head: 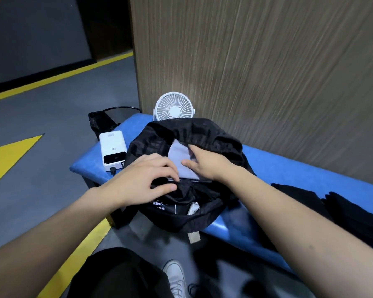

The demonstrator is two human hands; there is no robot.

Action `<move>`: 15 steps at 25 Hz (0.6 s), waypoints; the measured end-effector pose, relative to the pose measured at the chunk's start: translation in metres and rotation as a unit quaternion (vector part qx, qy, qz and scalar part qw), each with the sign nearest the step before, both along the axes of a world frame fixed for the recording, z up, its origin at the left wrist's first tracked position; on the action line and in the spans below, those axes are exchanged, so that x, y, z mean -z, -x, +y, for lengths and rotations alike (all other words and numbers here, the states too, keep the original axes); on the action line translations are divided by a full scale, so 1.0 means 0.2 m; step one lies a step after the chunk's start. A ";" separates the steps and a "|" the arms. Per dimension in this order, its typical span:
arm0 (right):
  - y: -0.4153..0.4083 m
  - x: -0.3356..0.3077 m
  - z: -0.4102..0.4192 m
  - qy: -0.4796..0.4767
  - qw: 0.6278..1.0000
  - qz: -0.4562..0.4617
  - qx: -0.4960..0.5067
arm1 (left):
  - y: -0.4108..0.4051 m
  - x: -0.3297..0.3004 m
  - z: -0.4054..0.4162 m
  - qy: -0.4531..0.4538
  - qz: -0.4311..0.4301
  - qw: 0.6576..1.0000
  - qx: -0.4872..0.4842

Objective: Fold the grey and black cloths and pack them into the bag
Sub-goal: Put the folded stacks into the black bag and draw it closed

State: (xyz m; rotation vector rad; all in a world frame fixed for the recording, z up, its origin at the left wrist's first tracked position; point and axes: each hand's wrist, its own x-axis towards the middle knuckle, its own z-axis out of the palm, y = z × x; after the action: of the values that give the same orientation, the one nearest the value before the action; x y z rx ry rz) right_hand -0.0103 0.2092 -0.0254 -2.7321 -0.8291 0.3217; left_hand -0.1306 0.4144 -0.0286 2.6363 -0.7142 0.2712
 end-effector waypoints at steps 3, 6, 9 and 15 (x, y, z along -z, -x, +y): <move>0.10 -0.05 -0.05 -0.045 0.998 -0.036 -0.029 | 0.01 -0.05 -0.04 0.001 -0.011 1.000 -0.015; 0.21 -0.14 -0.18 -0.094 0.994 -0.014 -0.061 | 0.03 -0.11 -0.13 -0.010 -0.030 0.999 -0.019; 0.33 -0.21 -0.40 -0.091 0.992 -0.055 -0.065 | 0.05 -0.15 -0.26 -0.025 -0.052 0.998 -0.025; 0.53 -0.24 -0.91 -0.020 0.992 -0.122 -0.022 | 0.05 -0.15 -0.60 0.000 -0.060 0.998 -0.005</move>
State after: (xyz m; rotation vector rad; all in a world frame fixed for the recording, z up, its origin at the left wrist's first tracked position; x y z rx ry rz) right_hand -0.1167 0.0278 0.0217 -2.7549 -0.9479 -0.0215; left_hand -0.1407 0.2945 0.0010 2.6426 -0.7381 0.4348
